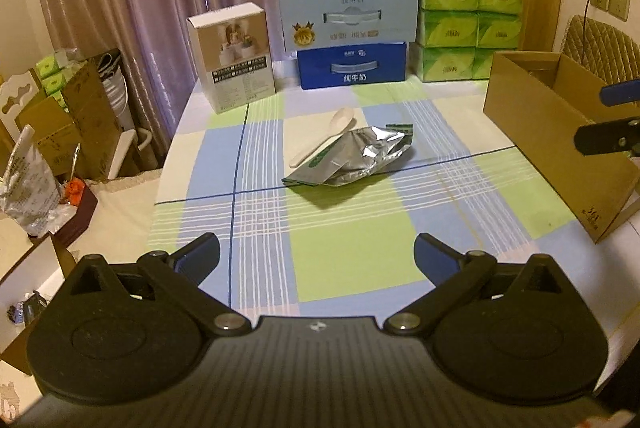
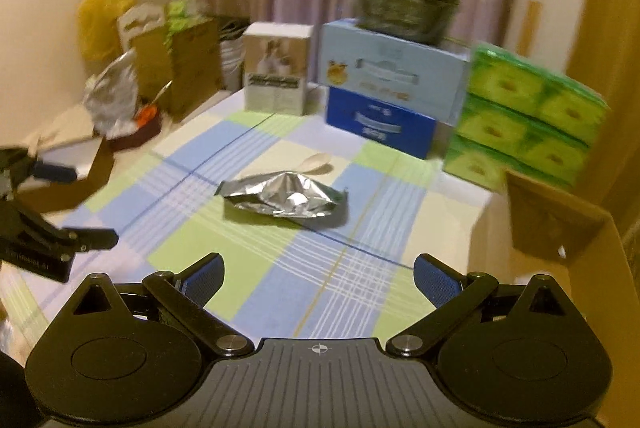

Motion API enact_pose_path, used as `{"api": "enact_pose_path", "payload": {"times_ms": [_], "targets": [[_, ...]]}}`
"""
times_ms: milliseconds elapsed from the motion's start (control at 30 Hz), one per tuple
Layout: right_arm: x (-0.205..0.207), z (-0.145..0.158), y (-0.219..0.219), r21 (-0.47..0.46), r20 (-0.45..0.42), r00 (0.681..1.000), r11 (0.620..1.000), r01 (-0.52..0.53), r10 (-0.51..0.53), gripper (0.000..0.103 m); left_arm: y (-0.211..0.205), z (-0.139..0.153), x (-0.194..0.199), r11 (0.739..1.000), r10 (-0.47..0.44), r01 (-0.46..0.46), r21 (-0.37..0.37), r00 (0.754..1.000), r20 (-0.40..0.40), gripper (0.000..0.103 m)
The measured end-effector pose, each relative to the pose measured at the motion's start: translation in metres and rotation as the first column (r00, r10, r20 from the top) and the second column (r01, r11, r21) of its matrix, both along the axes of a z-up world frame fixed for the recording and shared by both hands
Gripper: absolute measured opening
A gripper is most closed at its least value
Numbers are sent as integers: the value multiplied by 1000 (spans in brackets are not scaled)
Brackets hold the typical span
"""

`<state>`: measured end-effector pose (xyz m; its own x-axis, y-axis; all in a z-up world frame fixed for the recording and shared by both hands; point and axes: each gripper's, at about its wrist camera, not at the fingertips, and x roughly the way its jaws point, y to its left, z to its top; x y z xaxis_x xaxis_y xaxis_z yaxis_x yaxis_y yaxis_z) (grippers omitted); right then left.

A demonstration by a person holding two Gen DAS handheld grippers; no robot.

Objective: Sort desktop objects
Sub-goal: 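Move both tools back over the table toward the foil bag and spoon, then grasp the silver foil bag by its end with the right tool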

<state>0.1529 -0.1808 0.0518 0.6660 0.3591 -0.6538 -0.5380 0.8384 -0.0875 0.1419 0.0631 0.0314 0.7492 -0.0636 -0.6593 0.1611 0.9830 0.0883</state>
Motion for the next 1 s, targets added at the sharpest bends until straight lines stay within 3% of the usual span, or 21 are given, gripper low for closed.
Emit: {"api": "enact_pose_path", "payload": {"times_ms": [200,367,533,667,800,1000], "targets": [[31,-20,26,-114,50,984,980,-165,172,98,6,-20,24,1000,-27,27,13,999,-30,101],[58,-42,51,-266,95,941,919,-291,325,98,16,-30,52,998,-55,57,37,998,-41,101],[81,-74,71,-460,111,857,791,-404,503,98,24,-38,81,992,-110,113,52,993,-44,101],[101,-104,82,-587,71,748,634,-503,660,98,29,-46,101,980,-174,178,85,983,-57,101],[122,-130,96,-661,5,684,516,-545,729,98,31,-59,117,948,-266,278,154,959,-94,101],[148,-148,120,-684,-65,638,431,-589,767,98,37,-74,137,887,-383,407,220,912,-144,101]]}}
